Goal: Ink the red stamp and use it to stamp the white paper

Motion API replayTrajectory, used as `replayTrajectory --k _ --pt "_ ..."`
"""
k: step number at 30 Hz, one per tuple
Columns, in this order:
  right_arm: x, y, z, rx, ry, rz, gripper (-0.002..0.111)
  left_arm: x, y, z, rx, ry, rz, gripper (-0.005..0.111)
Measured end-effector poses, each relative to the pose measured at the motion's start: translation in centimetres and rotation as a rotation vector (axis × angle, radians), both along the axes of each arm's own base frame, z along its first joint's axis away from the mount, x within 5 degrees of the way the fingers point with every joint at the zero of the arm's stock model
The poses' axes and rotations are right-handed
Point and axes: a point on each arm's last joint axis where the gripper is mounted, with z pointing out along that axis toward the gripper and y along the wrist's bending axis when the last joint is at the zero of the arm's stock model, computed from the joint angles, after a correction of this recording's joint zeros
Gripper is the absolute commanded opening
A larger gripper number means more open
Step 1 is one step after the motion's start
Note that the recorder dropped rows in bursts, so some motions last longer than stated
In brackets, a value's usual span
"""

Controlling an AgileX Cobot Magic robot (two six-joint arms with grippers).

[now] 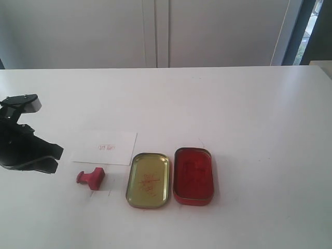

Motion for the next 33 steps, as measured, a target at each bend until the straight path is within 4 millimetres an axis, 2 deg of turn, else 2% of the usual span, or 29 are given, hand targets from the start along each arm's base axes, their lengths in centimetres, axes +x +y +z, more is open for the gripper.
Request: replayTrajectory --k 15,33 --pt "0.0 0.0 0.0 0.000 0.000 0.000 0.000 -0.5 0.0 0.1 -0.010 0.054 0.015 0.000" --pt "0.0 0.0 0.0 0.000 0.000 0.000 0.000 -2.8 2.5 4.1 0.200 -0.022 0.129 0.000"
